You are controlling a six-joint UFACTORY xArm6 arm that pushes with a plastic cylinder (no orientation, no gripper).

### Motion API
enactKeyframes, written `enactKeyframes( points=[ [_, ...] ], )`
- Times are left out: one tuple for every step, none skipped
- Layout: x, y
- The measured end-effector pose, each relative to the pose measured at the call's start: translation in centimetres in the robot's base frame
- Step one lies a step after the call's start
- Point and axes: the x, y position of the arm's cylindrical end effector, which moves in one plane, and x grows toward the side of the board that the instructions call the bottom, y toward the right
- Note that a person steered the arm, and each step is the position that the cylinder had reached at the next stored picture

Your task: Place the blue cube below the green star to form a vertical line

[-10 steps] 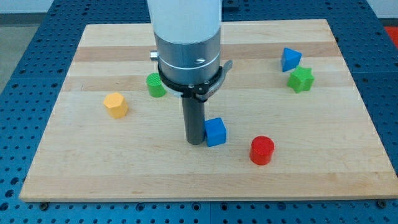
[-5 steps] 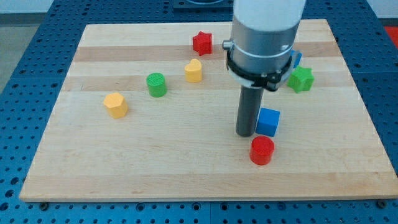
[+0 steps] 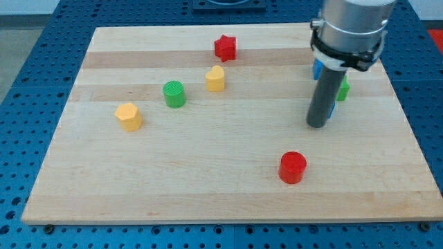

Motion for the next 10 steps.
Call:
enactKeyframes(
  points=[
    [-0.8, -3.1],
    [-4.8, -2.3],
    [-6.7, -1.4],
    [-6.2, 0.7],
    [-4.3, 1.2],
    [-2.3, 1.8],
    [-0.6, 2.6],
    [1.2, 2.8],
    [2.2, -1.3],
    [3.7, -9.3]
  ],
)
